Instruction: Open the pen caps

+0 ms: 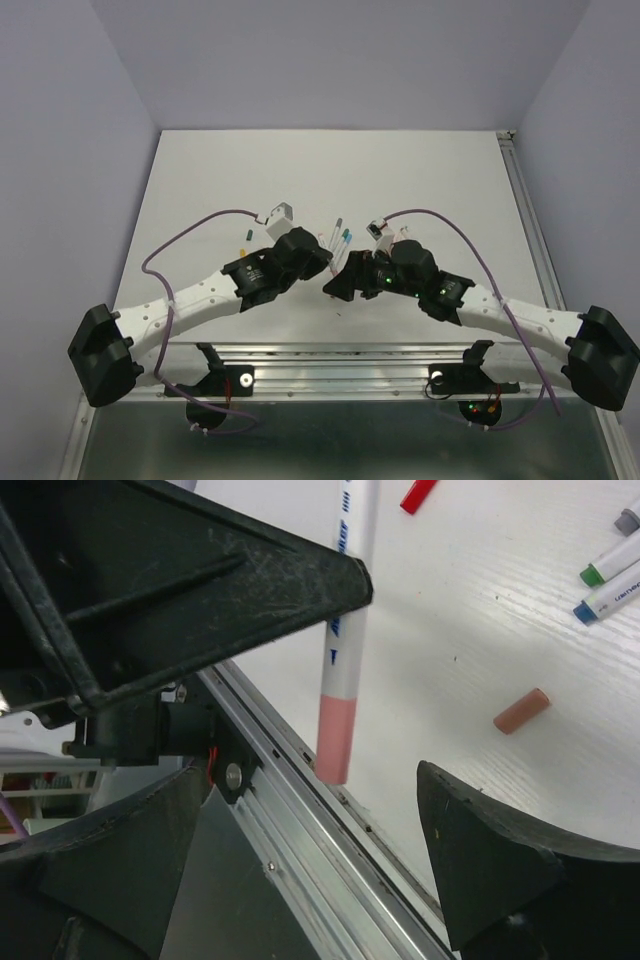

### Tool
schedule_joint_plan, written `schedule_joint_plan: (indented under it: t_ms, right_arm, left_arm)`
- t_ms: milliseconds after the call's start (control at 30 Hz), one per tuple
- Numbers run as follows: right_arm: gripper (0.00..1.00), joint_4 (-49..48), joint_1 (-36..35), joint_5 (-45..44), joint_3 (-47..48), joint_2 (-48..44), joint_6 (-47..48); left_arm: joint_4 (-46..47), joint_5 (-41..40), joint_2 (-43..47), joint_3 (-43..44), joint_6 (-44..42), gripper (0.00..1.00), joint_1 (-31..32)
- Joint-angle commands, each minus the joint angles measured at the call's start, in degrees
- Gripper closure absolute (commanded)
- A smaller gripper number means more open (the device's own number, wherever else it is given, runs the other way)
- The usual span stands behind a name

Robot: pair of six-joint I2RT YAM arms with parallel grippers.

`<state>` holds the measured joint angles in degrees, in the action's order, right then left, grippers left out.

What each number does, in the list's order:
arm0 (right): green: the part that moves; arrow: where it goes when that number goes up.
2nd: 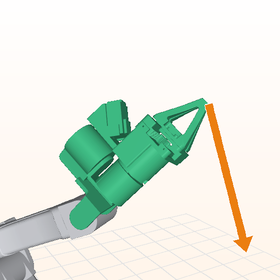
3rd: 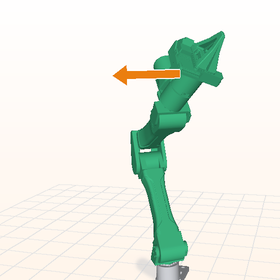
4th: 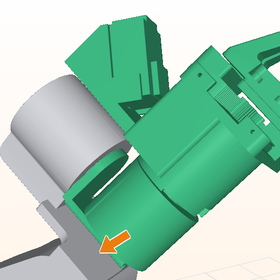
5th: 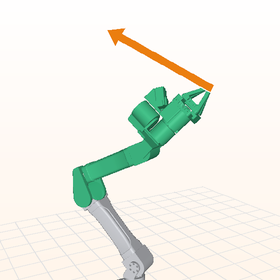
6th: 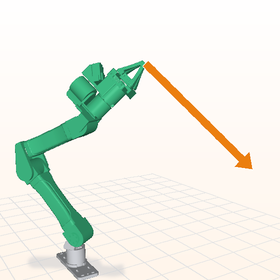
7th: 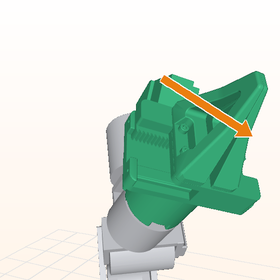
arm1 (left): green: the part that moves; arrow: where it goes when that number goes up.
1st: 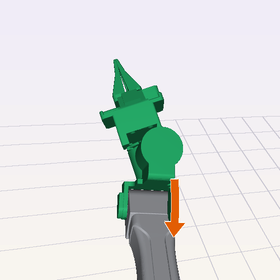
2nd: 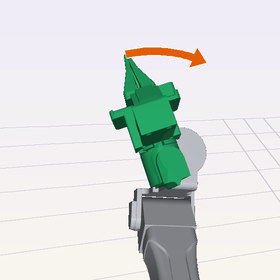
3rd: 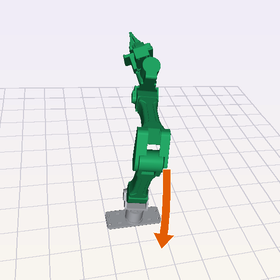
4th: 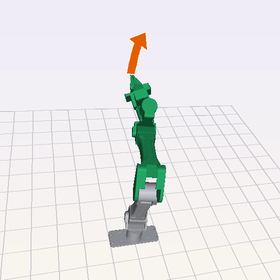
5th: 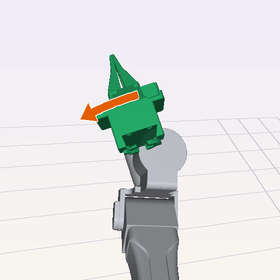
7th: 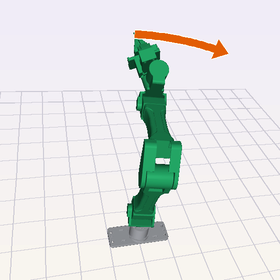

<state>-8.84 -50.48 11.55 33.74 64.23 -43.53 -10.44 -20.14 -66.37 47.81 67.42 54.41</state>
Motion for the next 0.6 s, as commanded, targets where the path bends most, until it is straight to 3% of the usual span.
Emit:
schedule_joint_plan:
  t_ms: [0, 567]
  right_arm:
    - [0.09, -0.3, -0.8, -5.3, 4.2, -0.9, -1.8]
    - [0.42, 10.6, -0.8, -11.2, 5.0, -5.5, -4.2]
  left_arm:
    - [3.8, -0.5, -1.1, 1.3, -0.7, 1.00, 1.0]
    - [16.0, 7.2, -6.0, 3.4, -6.5, 1.00, 2.0]
